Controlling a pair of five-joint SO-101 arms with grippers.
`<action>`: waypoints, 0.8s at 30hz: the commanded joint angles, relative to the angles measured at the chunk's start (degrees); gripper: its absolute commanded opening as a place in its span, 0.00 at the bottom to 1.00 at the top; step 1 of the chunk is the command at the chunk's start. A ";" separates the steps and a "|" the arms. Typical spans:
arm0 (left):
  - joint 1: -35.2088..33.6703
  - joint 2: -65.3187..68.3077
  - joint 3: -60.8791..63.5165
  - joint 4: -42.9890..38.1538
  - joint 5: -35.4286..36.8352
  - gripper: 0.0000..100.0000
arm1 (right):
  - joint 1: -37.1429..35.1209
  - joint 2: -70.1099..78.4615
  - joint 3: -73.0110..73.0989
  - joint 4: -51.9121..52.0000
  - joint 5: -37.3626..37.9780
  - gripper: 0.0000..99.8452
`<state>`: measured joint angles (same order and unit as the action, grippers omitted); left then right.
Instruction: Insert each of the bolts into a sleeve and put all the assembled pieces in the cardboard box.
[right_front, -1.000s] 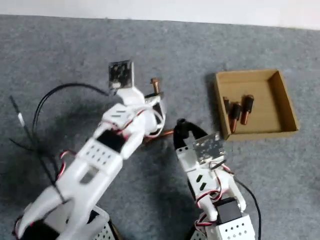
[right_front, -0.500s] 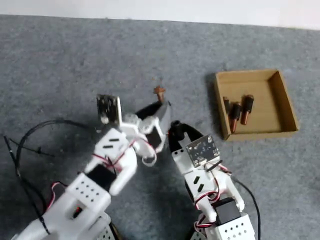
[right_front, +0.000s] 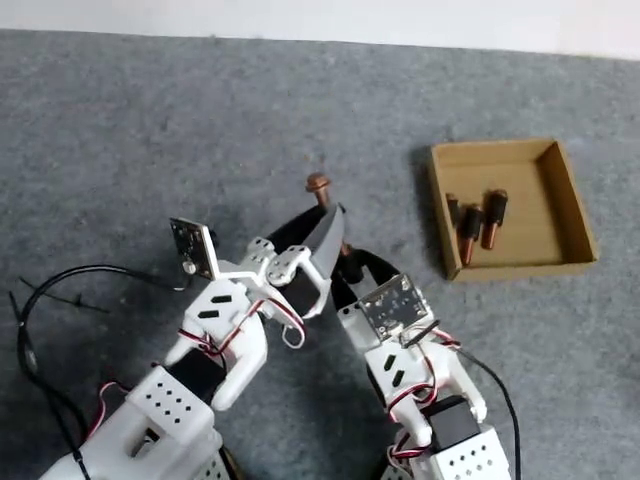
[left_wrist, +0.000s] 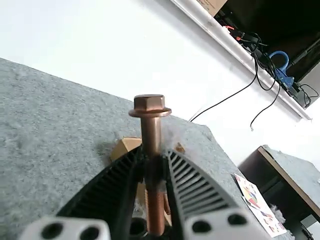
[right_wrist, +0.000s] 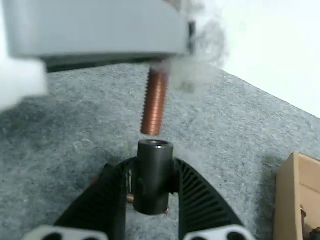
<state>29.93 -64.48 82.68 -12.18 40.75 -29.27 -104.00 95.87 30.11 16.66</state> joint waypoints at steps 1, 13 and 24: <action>0.75 -1.63 -0.57 -1.49 0.62 0.00 | -0.40 -1.19 5.23 -2.33 0.70 0.01; -1.45 -1.63 -0.57 -1.58 0.62 0.00 | -0.40 -1.27 5.23 -8.13 0.70 0.01; -2.77 -1.63 -0.92 -1.67 0.62 0.00 | -2.33 -1.27 5.23 -7.96 0.88 0.01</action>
<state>28.53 -65.01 82.68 -12.53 40.84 -30.42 -104.09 95.87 24.31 16.84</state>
